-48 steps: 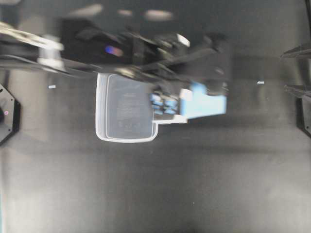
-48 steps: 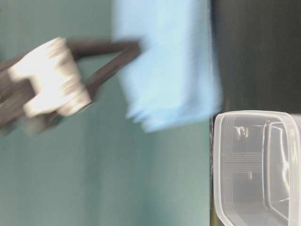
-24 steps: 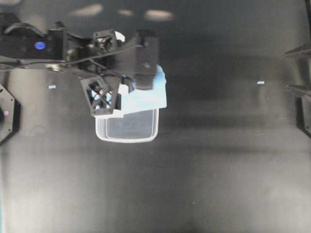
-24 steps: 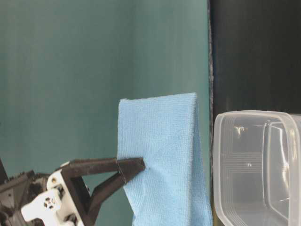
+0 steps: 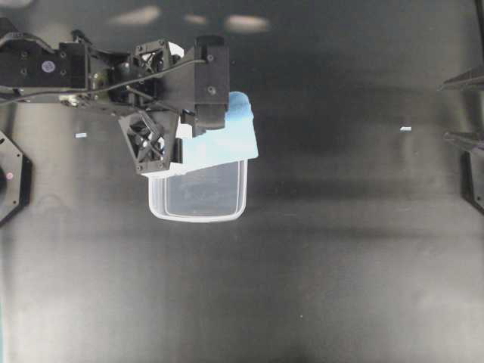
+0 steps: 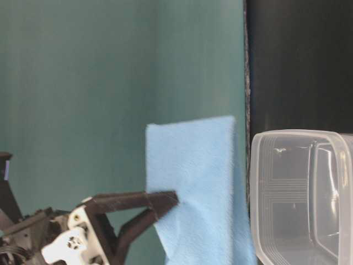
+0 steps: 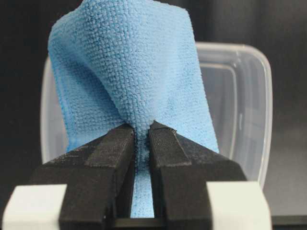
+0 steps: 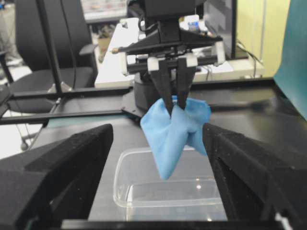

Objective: Place the blue towel into the container with the left arm.

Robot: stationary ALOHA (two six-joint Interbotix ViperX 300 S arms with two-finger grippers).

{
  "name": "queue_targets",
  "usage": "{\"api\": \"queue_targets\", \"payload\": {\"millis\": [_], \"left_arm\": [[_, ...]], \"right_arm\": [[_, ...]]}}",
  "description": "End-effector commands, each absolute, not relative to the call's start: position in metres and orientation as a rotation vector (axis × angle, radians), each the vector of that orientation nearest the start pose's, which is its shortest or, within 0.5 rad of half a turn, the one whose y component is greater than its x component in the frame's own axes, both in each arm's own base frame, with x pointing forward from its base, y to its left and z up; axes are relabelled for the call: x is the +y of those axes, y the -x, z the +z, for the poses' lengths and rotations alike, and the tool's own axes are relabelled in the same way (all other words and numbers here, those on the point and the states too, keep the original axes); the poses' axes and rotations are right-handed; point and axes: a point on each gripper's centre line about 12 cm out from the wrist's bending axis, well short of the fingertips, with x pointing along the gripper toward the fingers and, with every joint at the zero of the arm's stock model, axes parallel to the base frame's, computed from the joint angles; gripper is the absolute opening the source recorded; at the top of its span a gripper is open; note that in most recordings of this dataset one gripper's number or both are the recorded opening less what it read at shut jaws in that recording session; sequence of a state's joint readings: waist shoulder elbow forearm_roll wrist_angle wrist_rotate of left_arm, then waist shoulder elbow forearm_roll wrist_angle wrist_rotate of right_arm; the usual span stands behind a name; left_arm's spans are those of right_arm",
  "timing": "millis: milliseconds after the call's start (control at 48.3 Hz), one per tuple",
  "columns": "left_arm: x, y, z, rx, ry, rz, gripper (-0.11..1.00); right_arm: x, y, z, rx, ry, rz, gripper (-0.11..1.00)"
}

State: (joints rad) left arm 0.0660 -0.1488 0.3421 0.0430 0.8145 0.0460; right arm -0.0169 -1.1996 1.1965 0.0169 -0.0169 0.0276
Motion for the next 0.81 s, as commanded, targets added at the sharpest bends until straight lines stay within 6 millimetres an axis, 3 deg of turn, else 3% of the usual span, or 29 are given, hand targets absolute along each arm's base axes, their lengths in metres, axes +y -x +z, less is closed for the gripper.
{"api": "queue_targets", "payload": {"millis": [0, 352, 394, 497, 642, 705, 787], "left_arm": [[0.028, -0.369, 0.28, 0.986, -0.048, 0.056, 0.06], [0.029, -0.368, 0.273, 0.989, -0.055, 0.053, 0.07], [0.029, -0.367, 0.271, 0.992, -0.055, 0.052, 0.14], [0.028, -0.365, 0.266, 1.006, -0.054, 0.051, 0.43], [0.026, -0.366, 0.276, 0.984, -0.042, 0.055, 0.82], [0.026, -0.364, 0.284, 0.958, -0.043, 0.057, 0.9], [0.026, -0.357, 0.296, 0.924, -0.051, 0.055, 0.87]], "right_arm": [[-0.003, -0.161, 0.299, -0.036, -0.049, -0.017, 0.73], [-0.003, -0.161, 0.3, -0.048, -0.047, -0.018, 0.73], [-0.003, -0.161, 0.3, -0.048, -0.047, -0.017, 0.73], [-0.003, -0.161, 0.3, -0.048, -0.047, -0.017, 0.73], [-0.003, -0.161, 0.3, -0.048, -0.049, -0.017, 0.73], [-0.003, -0.161, 0.3, -0.048, -0.046, -0.017, 0.73], [-0.003, -0.161, 0.3, -0.048, -0.047, -0.017, 0.73]]}}
